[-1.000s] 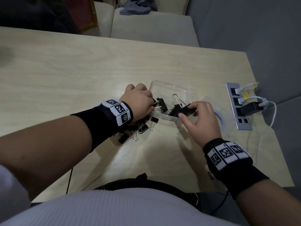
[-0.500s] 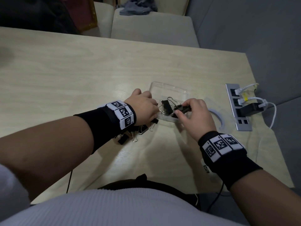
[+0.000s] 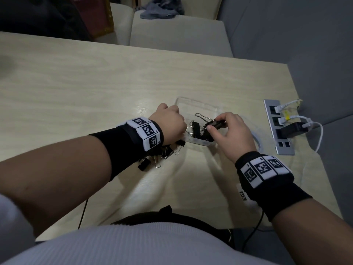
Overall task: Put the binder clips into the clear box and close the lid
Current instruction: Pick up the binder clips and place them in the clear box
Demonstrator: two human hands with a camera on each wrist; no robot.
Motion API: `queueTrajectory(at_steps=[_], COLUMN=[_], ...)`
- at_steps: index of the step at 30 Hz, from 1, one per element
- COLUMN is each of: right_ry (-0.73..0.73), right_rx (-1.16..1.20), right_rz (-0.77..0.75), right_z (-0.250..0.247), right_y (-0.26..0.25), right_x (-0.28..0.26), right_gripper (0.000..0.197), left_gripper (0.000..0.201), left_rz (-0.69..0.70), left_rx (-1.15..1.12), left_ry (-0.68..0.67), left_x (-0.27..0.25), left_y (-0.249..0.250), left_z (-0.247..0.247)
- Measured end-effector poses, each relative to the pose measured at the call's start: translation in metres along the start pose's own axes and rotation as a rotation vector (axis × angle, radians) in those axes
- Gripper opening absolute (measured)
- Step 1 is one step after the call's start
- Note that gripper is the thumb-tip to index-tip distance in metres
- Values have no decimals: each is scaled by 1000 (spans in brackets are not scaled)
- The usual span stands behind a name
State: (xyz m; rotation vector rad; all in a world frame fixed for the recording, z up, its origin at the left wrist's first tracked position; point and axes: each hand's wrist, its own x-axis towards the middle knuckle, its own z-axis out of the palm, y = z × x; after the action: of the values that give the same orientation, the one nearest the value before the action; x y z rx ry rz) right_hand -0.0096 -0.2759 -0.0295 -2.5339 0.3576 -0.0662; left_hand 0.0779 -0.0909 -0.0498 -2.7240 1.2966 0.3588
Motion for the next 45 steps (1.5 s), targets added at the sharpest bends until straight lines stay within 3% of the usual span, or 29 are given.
queueTrajectory(at_steps=[7,11,13,19,22,25,31,34,38,41,43,45], right_ry=[14,-23,-52,-58,-92,-100,-272,-314,-223,-153,-183,-273], right_rx=[100,147,171,135,64,-32,-194,-270,-265,-210,-205,-216], right_rz=[33,52,72,250,287,226,87,69,-19,-180,-310,-415], right_z=[3,7,9,13,15,17,18,18,20,22,27,36], right_y=[-7,-14,-20,-25,-16,-11,-15,-16,-20,-23,-26,-29], right_x=[6,10,13,25,26,24,13,10,3,-13,-27,-39], right_gripper=[27,35,40,31,19,16,32,39,34,23,19,29], left_gripper=[20,48,51,46,28,18,22,19,24,23,22,22], left_rz=[-126,-177,-161,-228,-239,-202,-161,-158,-201,-266,-325,-363], left_rx=[-253,-400,-418,-398,-304,-250,-151,-124,-230,-360,-477,-550], left_ry=[136,229,237,189,122,108,15,72,175,292,305,234], left_x=[-7,-7,-6,-2,-2,-1,4,3,-4,-17,-28,-39], left_y=[-5,-5,-3,-1,-2,-2,-4,-3,-7,-15,-26,-40], left_z=[-14,-13,-12,-8,-5,-4,-6,-9,-8,-5,-1,4])
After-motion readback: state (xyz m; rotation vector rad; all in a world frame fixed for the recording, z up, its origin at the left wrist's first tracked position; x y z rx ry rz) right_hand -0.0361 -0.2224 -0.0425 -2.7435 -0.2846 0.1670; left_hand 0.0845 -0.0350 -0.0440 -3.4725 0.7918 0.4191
